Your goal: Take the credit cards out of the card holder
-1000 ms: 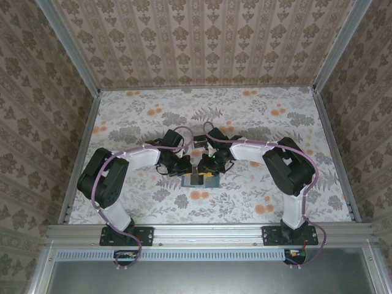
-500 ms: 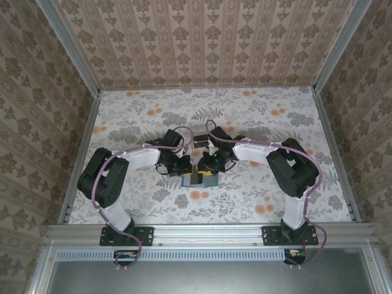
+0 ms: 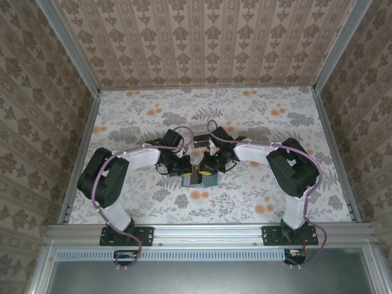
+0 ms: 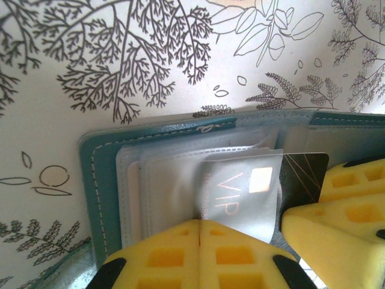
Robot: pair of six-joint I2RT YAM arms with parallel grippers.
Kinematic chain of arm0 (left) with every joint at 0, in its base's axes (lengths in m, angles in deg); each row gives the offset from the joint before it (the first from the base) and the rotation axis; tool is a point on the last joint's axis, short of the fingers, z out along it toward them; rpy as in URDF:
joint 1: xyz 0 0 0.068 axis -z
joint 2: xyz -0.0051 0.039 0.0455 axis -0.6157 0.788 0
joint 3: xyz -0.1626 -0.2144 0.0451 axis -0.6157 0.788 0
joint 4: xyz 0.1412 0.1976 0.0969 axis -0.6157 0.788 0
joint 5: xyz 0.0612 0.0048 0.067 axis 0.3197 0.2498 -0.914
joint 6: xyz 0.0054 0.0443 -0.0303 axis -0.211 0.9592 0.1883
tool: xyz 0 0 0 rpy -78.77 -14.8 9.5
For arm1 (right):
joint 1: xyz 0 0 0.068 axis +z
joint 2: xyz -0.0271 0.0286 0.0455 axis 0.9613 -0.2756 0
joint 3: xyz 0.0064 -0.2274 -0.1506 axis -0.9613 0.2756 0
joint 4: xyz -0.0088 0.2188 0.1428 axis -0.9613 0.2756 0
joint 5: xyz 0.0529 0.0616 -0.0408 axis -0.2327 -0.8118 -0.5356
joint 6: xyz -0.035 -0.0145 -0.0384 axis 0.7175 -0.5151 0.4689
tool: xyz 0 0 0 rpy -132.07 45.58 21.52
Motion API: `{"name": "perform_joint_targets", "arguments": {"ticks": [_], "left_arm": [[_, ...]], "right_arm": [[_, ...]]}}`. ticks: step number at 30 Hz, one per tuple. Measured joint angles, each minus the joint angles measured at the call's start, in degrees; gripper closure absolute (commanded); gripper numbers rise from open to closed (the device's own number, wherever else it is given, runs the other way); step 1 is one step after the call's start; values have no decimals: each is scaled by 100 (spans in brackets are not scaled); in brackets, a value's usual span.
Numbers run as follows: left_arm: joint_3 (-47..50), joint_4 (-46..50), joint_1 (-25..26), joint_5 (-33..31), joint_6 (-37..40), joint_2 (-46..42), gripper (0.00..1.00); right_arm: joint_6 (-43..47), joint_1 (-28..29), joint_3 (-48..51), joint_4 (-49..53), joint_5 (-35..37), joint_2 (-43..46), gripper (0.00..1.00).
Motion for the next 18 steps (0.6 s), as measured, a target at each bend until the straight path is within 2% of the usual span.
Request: {"name": "perform_joint_targets", "arguments": {"ticks": [18], "left_arm": [[0,15,0,-15,0,2,93]], "right_arm": [[680,-267,22,951,479,459,90]]}}
